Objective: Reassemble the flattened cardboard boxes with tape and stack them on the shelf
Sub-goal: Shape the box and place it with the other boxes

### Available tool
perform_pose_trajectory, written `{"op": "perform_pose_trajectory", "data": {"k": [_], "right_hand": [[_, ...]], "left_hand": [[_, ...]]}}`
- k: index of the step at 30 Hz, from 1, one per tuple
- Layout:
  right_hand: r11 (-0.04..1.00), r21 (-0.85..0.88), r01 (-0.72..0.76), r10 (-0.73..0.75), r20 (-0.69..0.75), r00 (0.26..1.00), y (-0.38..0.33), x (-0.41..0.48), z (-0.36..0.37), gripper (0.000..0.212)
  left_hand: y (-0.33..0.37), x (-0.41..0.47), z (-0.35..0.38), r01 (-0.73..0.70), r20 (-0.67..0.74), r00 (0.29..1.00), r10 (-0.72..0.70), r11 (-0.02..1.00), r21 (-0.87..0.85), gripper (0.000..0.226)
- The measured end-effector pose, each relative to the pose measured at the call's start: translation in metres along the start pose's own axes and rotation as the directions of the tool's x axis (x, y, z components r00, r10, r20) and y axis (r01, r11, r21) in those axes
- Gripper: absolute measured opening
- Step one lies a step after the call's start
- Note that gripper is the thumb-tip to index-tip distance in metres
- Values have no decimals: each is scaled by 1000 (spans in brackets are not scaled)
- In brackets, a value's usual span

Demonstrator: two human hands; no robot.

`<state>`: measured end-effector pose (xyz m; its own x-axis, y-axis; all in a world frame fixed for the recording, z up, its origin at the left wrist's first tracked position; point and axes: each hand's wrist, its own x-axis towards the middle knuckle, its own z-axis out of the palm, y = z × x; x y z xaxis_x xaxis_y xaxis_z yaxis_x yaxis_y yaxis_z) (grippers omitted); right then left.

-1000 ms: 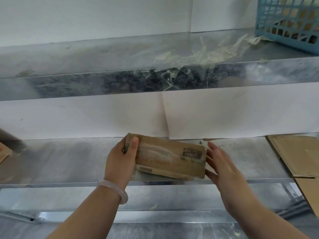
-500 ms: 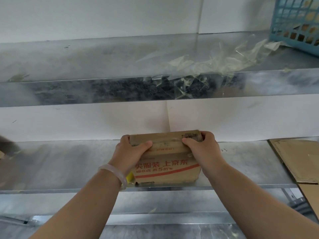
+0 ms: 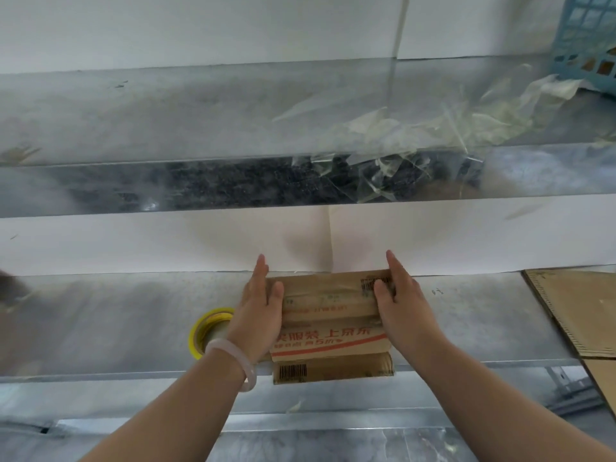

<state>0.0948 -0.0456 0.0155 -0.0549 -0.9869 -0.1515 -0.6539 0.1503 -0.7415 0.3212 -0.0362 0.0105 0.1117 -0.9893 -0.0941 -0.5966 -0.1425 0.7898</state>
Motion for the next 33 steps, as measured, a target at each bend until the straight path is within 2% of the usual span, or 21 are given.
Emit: {"op": "perform_pose_trajectory", "data": {"k": [1,2,3,4,5,6,8,11,14,16,18,20,23,25,27,30,32,33], "right_hand": [[980,-178,86,-89,-8,996,0,-1,-2,52],[911,-354,211,-237,-30,971,-1,-3,-4,50],[792,-495,357,-417,-11,909,-3,-5,-6,48],[666,-566,485,-549,68,833,-3,-4,-7,47],[560,-592,580,-603,189,775,-3,-4,-9,49],[461,-617,638,-620,291,729,0,-2,-10,52],[395,-646,653,-535,416,735,2,2,-11,60],[416,-670,615,-471,419,776,-5,3,-14,67],[487,-677,553,-422,372,827,-6,1,-12,81],[565,-660,495,-393,312,865,-8,-1,-9,92],[660,-626,416,-332,253,909,-8,-1,-6,102],[694,-637,336,-282,189,941,-10,1,-5,95],[732,-629,262,-176,197,964,-9,4,-8,77],[741,-618,264,-156,224,962,-11,5,-10,71],[754,-600,268,-153,237,959,-13,6,-11,68],[864,-452,220,-148,191,971,-12,5,-11,64],[967,-216,134,-119,83,989,-10,1,-10,66],[994,-79,70,-68,21,997,-11,-1,-11,69]], "left_hand": [[1,-3,-3,-153,-20,987,159,973,171,53],[2,-5,-5,-327,-1,936,351,872,364,53],[2,-5,-5,-476,83,854,514,707,523,53],[3,-6,-5,-579,212,779,590,548,604,52],[2,-5,-4,-647,330,723,607,428,631,52],[2,-4,-4,-682,410,694,592,357,638,52],[1,1,-4,-687,471,700,537,327,649,55],[5,2,-5,-629,441,756,483,354,692,64],[9,-2,-1,-536,349,831,433,456,710,76],[10,-5,2,-467,253,873,416,566,679,77],[9,-6,5,-407,136,903,408,709,577,73],[8,-3,7,-356,35,921,389,799,484,68],[6,-3,8,-302,62,944,323,775,555,74],[7,0,7,-322,104,937,334,706,631,80],[6,4,7,-329,109,935,338,710,622,78],[6,1,6,-309,61,947,314,848,431,57],[7,-6,9,-246,-95,958,271,945,216,61],[9,-8,10,-161,-170,969,180,980,120,69]]}}
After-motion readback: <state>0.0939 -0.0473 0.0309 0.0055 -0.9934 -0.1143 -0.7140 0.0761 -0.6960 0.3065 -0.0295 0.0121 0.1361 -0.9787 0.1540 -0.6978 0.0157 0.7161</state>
